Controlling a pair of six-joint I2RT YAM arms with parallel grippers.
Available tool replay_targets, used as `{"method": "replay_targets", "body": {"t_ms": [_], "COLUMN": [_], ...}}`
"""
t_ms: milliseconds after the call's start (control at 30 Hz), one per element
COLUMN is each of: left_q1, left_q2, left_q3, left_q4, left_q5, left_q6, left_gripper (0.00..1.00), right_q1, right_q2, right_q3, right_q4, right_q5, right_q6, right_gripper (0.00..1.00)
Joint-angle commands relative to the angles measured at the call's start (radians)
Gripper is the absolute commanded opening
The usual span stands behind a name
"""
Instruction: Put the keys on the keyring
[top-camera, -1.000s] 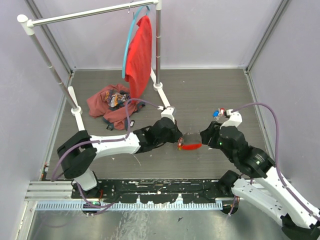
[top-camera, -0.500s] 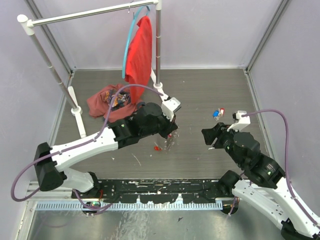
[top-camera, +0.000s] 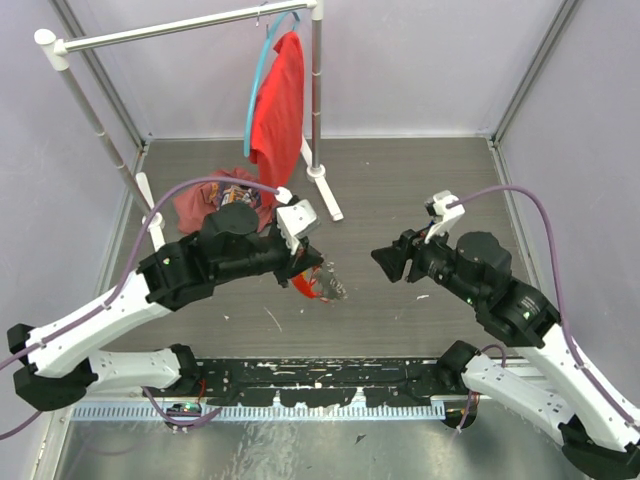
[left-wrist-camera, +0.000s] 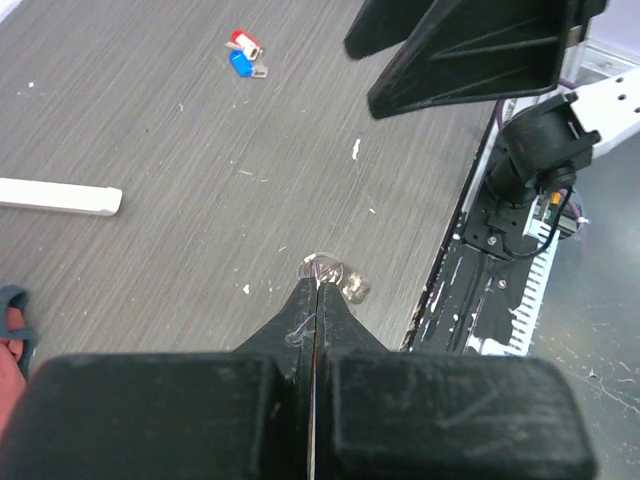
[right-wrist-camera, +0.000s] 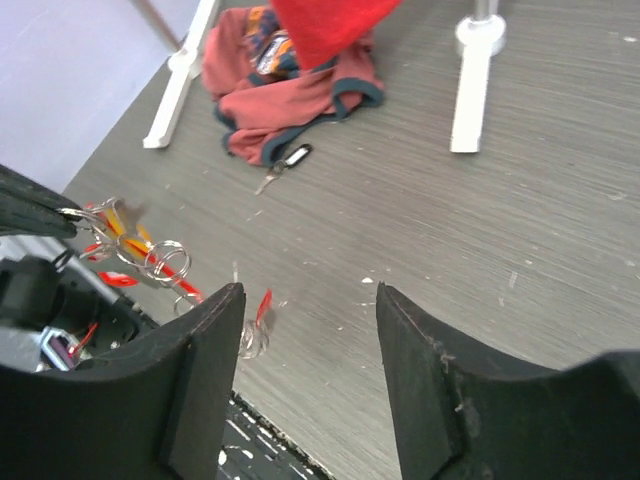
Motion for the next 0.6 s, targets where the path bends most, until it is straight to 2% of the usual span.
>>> {"method": "replay_targets", "body": {"t_ms": [0, 200, 567], "left_q1": [0.002, 0.002, 0.003], "left_q2": [-0.041, -0.088, -0.109], "left_q3": [0.04, 0.037, 0.053], "left_q4": [-0.022, 0.002, 0.042], "left_q5": [0.069, 0.105, 0.154], "left_q6": [0.037, 0.045, 0.06], "left_gripper": [0.0, 0.0, 0.0], "right_q1": [0.002, 0.002, 0.001], "right_q2": [0.027, 0.038, 0.086], "right_q3": [0.048, 0.044, 0.075], "right_q4": [0.099, 0.185, 0.31], "right_q5": [-0.248, -0.451, -0.636], "right_q6": [-0.138, -0.224, -0.301], "right_gripper": [0.57, 0.5, 0.48]}}
